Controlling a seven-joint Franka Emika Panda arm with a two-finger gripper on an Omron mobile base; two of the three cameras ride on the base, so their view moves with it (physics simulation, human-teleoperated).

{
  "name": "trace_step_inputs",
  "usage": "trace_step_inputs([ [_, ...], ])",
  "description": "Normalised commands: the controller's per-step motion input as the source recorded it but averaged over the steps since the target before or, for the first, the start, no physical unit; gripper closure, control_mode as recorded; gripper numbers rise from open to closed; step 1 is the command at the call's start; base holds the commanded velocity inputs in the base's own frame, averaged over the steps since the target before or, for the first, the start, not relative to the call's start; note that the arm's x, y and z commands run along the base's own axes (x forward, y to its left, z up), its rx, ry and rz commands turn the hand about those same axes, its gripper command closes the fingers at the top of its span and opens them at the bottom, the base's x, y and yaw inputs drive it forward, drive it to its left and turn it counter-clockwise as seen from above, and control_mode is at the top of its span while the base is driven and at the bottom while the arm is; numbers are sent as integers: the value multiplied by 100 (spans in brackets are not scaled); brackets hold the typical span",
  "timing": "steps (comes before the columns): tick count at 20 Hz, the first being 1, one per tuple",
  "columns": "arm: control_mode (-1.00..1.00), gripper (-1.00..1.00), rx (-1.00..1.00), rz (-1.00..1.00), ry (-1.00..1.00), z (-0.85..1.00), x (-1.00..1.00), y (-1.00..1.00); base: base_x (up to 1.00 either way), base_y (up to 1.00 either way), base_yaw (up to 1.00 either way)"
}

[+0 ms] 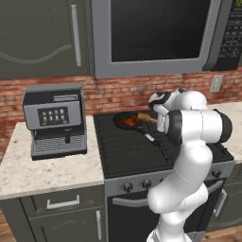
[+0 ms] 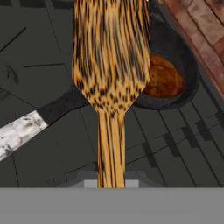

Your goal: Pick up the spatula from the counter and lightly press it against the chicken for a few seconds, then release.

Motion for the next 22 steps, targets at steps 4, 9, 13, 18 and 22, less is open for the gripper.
trace_step_inputs([
  [4,-100,100,-2,0,0,-12,18,10,0,0,0],
  [9,-100,100,-1,0,0,-5,19,8,0,0,0],
  [13,-100,100,0,1,1,0,24,1,0,0,0],
  [18,-100,100,0,2,2,0,26,0,0,0,0],
  [22,-100,100,-1,1,3,-2,27,0,0,0,0],
])
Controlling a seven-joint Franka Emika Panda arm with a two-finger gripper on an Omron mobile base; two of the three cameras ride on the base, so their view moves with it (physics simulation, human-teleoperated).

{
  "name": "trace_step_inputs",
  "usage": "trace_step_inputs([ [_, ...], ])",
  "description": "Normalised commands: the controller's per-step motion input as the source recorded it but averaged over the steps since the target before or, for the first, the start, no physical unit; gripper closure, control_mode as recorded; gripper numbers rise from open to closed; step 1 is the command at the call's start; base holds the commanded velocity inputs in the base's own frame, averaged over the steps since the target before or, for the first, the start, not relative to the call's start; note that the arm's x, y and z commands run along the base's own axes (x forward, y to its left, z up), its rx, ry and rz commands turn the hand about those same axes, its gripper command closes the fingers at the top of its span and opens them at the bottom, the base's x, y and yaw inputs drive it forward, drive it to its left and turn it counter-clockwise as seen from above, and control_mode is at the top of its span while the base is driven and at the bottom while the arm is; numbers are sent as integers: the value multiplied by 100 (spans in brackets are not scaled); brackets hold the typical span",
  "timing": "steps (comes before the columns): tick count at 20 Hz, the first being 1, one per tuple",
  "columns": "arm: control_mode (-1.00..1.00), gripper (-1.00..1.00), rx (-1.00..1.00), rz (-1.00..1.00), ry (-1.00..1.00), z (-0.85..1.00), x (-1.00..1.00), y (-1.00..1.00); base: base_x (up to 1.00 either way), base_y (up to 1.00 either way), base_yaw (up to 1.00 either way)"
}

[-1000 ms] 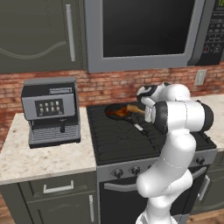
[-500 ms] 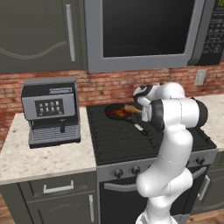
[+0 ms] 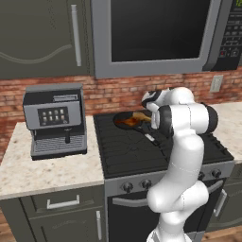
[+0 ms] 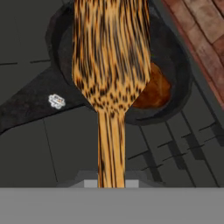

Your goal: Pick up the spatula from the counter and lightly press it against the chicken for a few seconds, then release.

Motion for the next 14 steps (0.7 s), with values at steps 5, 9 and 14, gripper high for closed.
trace_step_inputs([
  [5,-100,100,-2,0,4,-8,28,0,0,0,0],
  [9,-100,100,-2,0,4,-14,27,1,0,0,0],
  [14,-100,100,-1,0,3,-13,26,0,0,0,0],
])
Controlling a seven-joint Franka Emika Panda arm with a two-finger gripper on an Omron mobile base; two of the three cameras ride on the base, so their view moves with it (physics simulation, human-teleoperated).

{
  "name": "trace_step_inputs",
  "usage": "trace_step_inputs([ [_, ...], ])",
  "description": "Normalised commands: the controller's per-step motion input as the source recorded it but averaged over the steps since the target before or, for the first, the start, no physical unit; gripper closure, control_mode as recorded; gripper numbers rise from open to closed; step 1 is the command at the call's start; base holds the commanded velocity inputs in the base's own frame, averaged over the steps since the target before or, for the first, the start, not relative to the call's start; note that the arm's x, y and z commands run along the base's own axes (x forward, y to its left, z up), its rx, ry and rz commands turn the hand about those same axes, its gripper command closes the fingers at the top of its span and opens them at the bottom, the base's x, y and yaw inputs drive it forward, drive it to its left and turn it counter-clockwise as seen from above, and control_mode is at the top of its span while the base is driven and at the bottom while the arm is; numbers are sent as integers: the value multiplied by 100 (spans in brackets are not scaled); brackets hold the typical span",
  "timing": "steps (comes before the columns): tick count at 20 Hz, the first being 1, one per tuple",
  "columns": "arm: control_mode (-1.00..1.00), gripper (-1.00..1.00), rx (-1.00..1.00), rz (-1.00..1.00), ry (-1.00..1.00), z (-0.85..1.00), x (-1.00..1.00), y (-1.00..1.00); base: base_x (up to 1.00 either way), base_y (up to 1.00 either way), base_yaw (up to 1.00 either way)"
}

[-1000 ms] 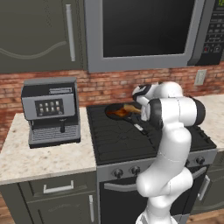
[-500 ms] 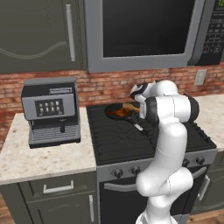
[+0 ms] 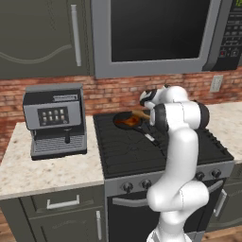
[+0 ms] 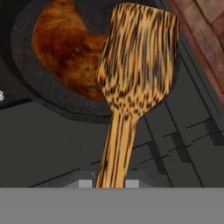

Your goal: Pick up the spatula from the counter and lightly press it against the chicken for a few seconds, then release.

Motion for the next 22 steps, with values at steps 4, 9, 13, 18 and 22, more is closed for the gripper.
trace_step_inputs([
  [4,-100,100,-1,1,0,-8,19,2,0,0,0],
  [9,-100,100,-3,0,1,-7,16,12,0,0,0],
  [13,-100,100,-3,1,0,-3,6,14,0,0,0],
  [18,-100,100,-3,1,0,-6,0,9,0,0,0],
  [22,-100,100,-4,1,0,-11,4,8,0,0,0],
])
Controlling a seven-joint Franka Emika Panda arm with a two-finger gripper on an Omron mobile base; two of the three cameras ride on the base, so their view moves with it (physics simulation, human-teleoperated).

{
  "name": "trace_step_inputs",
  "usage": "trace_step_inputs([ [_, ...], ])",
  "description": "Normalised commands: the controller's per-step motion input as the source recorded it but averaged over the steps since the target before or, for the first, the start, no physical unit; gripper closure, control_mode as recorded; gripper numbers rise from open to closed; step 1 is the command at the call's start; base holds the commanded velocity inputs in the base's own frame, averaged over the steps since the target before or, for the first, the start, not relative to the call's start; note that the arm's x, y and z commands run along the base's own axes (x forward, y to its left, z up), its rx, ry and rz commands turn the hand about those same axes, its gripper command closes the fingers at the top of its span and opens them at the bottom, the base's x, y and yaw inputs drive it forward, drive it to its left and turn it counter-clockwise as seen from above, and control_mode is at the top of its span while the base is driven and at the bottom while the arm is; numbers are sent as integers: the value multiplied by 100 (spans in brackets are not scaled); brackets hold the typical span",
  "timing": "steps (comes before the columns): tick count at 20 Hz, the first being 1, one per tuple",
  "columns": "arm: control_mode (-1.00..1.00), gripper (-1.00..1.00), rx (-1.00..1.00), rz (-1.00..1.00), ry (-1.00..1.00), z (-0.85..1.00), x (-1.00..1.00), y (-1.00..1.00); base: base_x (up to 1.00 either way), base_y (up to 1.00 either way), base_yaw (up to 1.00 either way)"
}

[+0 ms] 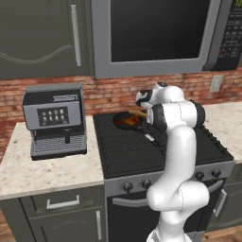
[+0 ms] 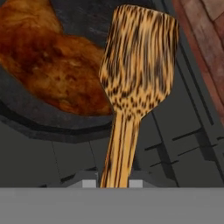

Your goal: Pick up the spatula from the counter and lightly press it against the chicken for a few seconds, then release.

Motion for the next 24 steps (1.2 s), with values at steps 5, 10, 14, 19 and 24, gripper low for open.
trace_step_inputs([
  [5,-100,100,-4,1,0,-11,1,10,0,0,0],
  [10,-100,100,-3,2,0,-4,0,2,0,0,0],
  [14,-100,100,-2,4,0,-1,-1,0,0,0,0],
  [19,-100,100,-2,4,0,-4,-7,1,0,0,0],
  [24,-100,100,-2,4,0,-8,-8,2,0,0,0],
])
